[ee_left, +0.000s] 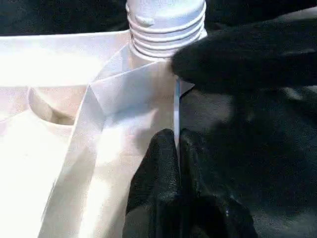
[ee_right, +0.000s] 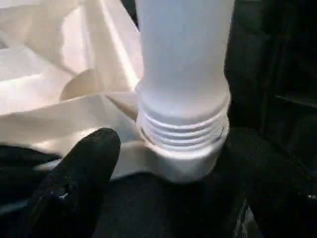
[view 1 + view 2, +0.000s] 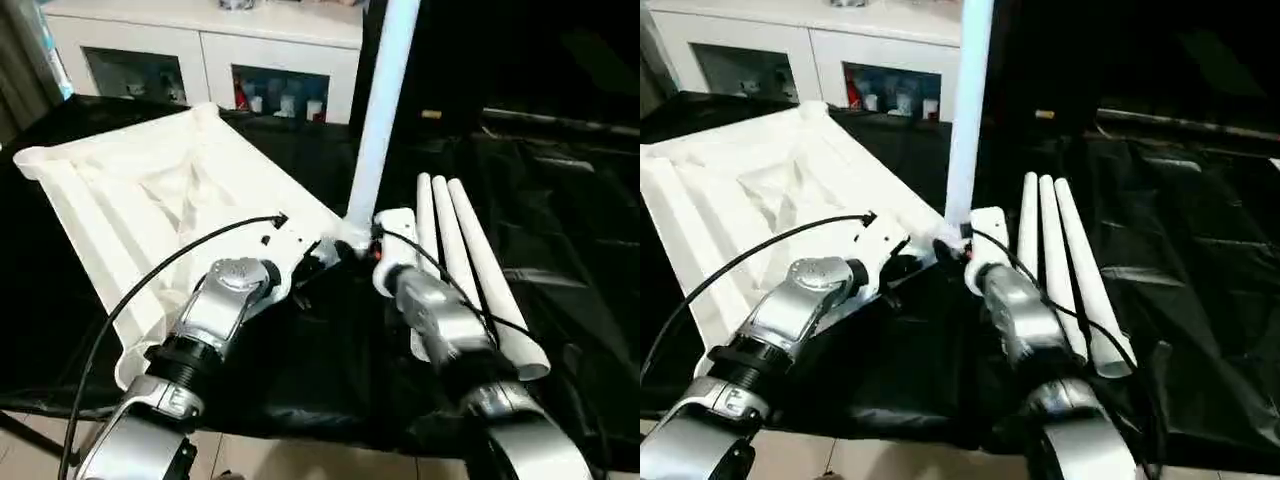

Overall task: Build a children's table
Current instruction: Rotate leg to tighten, then rotate table base

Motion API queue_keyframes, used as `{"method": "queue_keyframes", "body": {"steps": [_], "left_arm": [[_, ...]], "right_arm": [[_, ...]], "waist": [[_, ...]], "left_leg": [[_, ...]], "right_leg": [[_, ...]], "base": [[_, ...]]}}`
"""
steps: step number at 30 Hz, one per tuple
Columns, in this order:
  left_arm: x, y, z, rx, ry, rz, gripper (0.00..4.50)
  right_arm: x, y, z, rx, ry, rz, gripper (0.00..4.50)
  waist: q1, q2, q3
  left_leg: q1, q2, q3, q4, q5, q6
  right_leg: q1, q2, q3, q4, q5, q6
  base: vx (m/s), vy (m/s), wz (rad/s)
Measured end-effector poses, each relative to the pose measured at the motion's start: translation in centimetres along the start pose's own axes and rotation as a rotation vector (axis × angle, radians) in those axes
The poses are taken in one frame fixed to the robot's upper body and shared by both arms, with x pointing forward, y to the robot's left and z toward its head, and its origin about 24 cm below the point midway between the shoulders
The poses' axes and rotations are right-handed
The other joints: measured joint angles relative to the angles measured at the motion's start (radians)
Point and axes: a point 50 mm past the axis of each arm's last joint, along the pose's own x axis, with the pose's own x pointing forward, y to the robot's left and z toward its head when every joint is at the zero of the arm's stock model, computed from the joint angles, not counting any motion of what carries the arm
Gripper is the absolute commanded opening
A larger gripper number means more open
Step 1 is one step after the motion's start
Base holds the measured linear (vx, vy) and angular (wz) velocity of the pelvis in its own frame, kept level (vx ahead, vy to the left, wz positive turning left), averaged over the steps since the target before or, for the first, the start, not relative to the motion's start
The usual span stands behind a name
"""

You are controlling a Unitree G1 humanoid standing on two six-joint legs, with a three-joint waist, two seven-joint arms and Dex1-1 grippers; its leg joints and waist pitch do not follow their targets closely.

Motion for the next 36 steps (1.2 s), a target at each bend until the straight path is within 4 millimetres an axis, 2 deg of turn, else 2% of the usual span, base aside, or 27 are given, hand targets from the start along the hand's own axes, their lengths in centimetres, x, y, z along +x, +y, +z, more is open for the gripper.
{"method": "queue_keyframes", "body": {"steps": [2, 5, 8, 10, 12, 14, 15, 17, 20, 21, 22, 23, 24, 26, 27, 30, 32, 33, 35, 36], "left_arm": [[0.0, 0.2, 0.0, -0.045, -0.047, 0.016, 0.57], [-0.2, 0.8, 0.2, -0.081, -0.099, 0.059, 0.97], [-1.4, 3.2, 1.1, -0.078, -0.139, 0.184, 1.07], [-2.6, 4.7, 1.9, -0.067, -0.145, 0.254, 1.41], [-5.2, 7.1, 2.3, -0.042, -0.097, 0.365, 1.46], [-7.6, 9.0, 2.7, -0.013, -0.083, 0.458, 1.83], [-9.4, 9.8, 2.6, 0.034, -0.048, 0.498, 1.91], [-11.7, 10.5, 2.0, 0.085, 0.018, 0.537, 1.94], [-14.3, 10.9, 0.7, 0.140, 0.136, 0.569, 2.35], [-16.3, 11.1, -0.2, 0.196, 0.246, 0.587, 2.37], [-17.6, 11.3, -0.7, 0.220, 0.315, 0.601, 2.37], [-19.1, 11.7, -1.2, 0.229, 0.392, 0.627, 2.56], [-20.3, 11.8, -1.6, 0.221, 0.438, 0.652, 2.70], [-21.2, 11.9, -1.8, 0.204, 0.467, 0.671, 2.79], [-21.6, 11.8, -2.1, 0.203, 0.492, 0.671, 2.83], [-22.2, 11.4, -3.2, 0.196, 0.553, 0.667, 3.19], [-23.0, 11.1, -4.5, 0.193, 0.637, 0.655, 3.25], [-23.2, 10.7, -5.3, 0.179, 0.683, 0.631, 3.51], [-22.9, 10.0, -5.9, 0.143, 0.700, 0.587, 3.51], [-22.4, 9.5, -6.0, 0.121, 0.686, 0.556, 3.70]], "right_arm": [[-0.8, -0.6, 0.2, -0.023, -0.008, 0.018, 3.92], [-1.8, -1.2, 0.2, -0.069, 0.003, 0.044, 3.92], [-1.9, -1.0, -0.2, -0.086, 0.029, 0.056, 3.92], [-1.7, -0.6, -0.3, -0.101, 0.049, 0.061, 3.92], [-1.0, 0.5, -0.5, -0.110, 0.077, 0.083, 3.63], [-0.9, 0.9, -1.0, -0.119, 0.101, 0.093, 3.45], [-0.7, 1.4, -1.2, -0.117, 0.114, 0.107, 3.35], [-0.6, 1.9, -1.5, -0.115, 0.127, 0.123, 3.23], [-0.2, 2.8, -1.7, -0.109, 0.147, 0.145, 2.90], [0.4, 3.7, -1.6, -0.116, 0.158, 0.171, 2.81], [0.6, 4.0, -1.7, -0.117, 0.162, 0.177, 2.81], [0.7, 3.8, -1.9, -0.121, 0.172, 0.173, 2.66], [0.8, 3.7, -2.1, -0.117, 0.186, 0.168, 2.56], [1.0, 3.7, -2.1, -0.115, 0.187, 0.163, 2.40], [1.2, 3.9, -2.0, -0.117, 0.188, 0.163, 2.32], [1.8, 4.5, -2.0, -0.106, 0.184, 0.166, 2.02], [2.1, 4.7, -1.9, -0.095, 0.187, 0.154, 1.92], [2.2, 4.4, -1.9, -0.091, 0.184, 0.138, 1.69], [2.2, 4.1, -1.9, -0.081, 0.186, 0.117, 1.69], [2.3, 4.0, -1.9, -0.081, 0.187, 0.113, 1.53]], "waist": [[0.002, -0.003, 0.002], [0.000, -0.005, 0.003], [-0.007, -0.005, 0.003], [-0.006, -0.005, 0.003], [-0.017, -0.005, 0.004], [-0.016, -0.005, 0.004], [-0.016, -0.005, 0.004], [-0.016, -0.008, 0.005], [-0.007, -0.015, 0.008], [-0.014, -0.022, 0.010], [-0.018, -0.025, 0.010], [-0.022, -0.028, 0.009], [-0.015, -0.031, 0.009], [-0.002, -0.031, 0.008], [-0.001, -0.033, 0.008], [-0.006, -0.039, 0.008], [-0.010, -0.041, 0.008], [-0.012, -0.042, 0.007], [-0.007, -0.042, 0.008], [-0.003, -0.043, 0.007]], "left_leg": [[-0.001, 0.000, 0.000, 0.000, 0.000, 0.000], [-0.004, 0.001, -0.001, 0.000, 0.000, 0.000], [-0.008, 0.002, -0.001, 0.001, 0.000, 0.000], [-0.009, 0.002, -0.002, 0.000, 0.000, 0.000], [-0.010, 0.003, -0.002, 0.000, 0.000, 0.000], [-0.010, 0.003, -0.002, -0.001, 0.000, 0.000], [-0.010, 0.003, -0.002, -0.001, -0.001, 0.000], [-0.011, 0.003, -0.001, -0.001, -0.001, 0.001], [-0.010, 0.003, -0.001, -0.001, -0.001, 0.000], [-0.009, 0.004, -0.001, -0.001, 0.000, 0.000], [-0.009, 0.004, -0.001, -0.001, 0.000, -0.001], [-0.009, 0.005, -0.002, -0.001, 0.000, -0.001], [-0.009, 0.004, -0.002, -0.001, 0.000, -0.001], [-0.009, 0.003, -0.002, 0.000, 0.000, -0.001], [-0.009, 0.003, -0.002, 0.001, 0.000, -0.001], [-0.008, 0.003, -0.002, 0.002, 0.000, -0.001], [-0.008, 0.004, -0.002, 0.002, 0.001, -0.002], [-0.008, 0.004, -0.002, 0.002, 0.001, -0.002], [-0.008, 0.004, -0.002, 0.002, 0.001, -0.002], [-0.009, 0.004, -0.002, 0.002, 0.001, -0.002]], "right_leg": [[0.000, 0.000, -0.001, -0.001, 0.000, 0.000], [-0.001, 0.000, -0.002, -0.006, 0.005, -0.005], [-0.004, 0.001, -0.002, -0.006, 0.007, -0.006], [-0.005, 0.001, -0.003, -0.007, 0.007, -0.006], [-0.006, 0.002, -0.003, -0.006, 0.006, -0.007], [-0.006, 0.002, -0.003, -0.007, 0.005, -0.008], [-0.006, 0.002, -0.003, -0.007, 0.005, -0.008], [-0.006, 0.002, -0.003, -0.008, 0.005, -0.008], [-0.006, 0.002, -0.003, -0.007, 0.005, -0.008], [-0.006, 0.002, -0.003, -0.005, 0.005, -0.008], [-0.007, 0.003, -0.004, -0.005, 0.005, -0.008], [-0.006, 0.003, -0.004, -0.005, 0.005, -0.008], [-0.005, 0.003, -0.004, -0.006, 0.005, -0.008], [-0.004, 0.002, -0.003, -0.007, 0.005, -0.008], [-0.003, 0.002, -0.003, -0.006, 0.005, -0.008], [-0.003, 0.002, -0.003, -0.005, 0.005, -0.008], [-0.004, 0.002, -0.003, -0.005, 0.006, -0.008], [-0.004, 0.002, -0.003, -0.005, 0.006, -0.008], [-0.004, 0.002, -0.003, -0.005, 0.006, -0.008], [-0.004, 0.002, -0.003, -0.005, 0.006, -0.008]], "base": [[0.000, 0.000, 0.00], [0.000, 0.000, 0.00], [0.000, 0.000, 0.00], [0.000, 0.000, 0.00], [0.000, 0.000, 0.00], [0.000, 0.000, 0.00], [0.000, 0.000, 0.00], [0.000, 0.000, 0.00], [0.000, 0.000, 0.00], [0.000, 0.000, 0.00], [0.000, 0.000, 0.00], [0.000, 0.000, 0.00], [0.000, 0.000, 0.00], [0.000, 0.000, 0.00], [0.000, 0.000, 0.00], [0.000, 0.000, 0.00], [0.000, 0.000, 0.00], [0.000, 0.000, 0.00], [0.000, 0.000, 0.00], [0.000, 0.000, 0.00]]}}
